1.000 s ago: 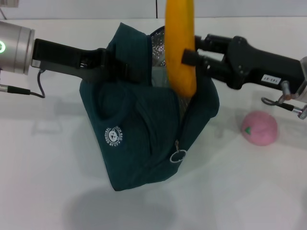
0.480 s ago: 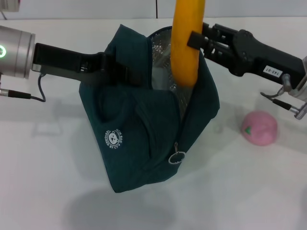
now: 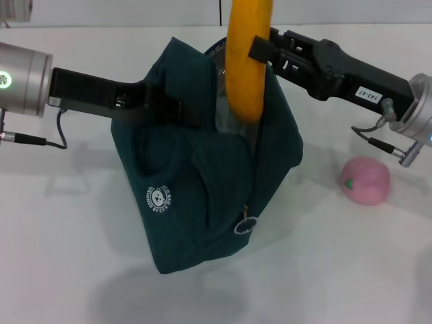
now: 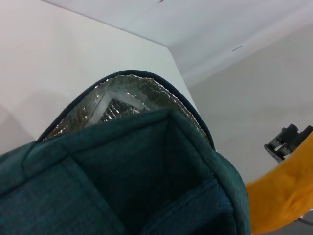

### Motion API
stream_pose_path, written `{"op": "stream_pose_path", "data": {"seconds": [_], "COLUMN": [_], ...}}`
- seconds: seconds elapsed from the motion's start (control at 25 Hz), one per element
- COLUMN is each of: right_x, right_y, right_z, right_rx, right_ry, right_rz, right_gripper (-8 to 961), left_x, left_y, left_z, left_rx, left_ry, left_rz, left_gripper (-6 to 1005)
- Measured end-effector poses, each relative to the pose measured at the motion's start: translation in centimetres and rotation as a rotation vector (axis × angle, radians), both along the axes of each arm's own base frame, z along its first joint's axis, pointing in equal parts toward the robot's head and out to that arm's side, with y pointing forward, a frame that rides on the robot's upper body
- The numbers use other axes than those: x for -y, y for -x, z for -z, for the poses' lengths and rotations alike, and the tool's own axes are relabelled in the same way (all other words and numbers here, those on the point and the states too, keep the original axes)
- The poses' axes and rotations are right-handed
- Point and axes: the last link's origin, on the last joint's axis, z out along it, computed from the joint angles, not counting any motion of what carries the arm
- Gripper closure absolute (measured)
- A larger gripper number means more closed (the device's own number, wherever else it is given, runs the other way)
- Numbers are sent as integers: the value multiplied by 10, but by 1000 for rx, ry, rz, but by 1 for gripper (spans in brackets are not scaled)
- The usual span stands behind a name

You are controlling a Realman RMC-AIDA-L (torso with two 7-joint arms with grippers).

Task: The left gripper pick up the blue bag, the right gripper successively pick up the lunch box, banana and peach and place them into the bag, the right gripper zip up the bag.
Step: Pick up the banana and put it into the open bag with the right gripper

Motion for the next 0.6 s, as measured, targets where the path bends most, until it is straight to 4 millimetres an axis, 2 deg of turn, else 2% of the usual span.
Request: {"op": "stream_pose_path", "data": {"seconds": [0.6], "right_x": [6], "right_y": [-8], "right_z": [10], "right_rx": [42], "right_ry": [76], "right_rz": [34], "right_gripper": [523], "left_x": [2], "left_y": [3], "left_z": [-1], "left_rx": [21], "left_ry": [-5], "left_rz": [-7], "left_gripper": [966]}}
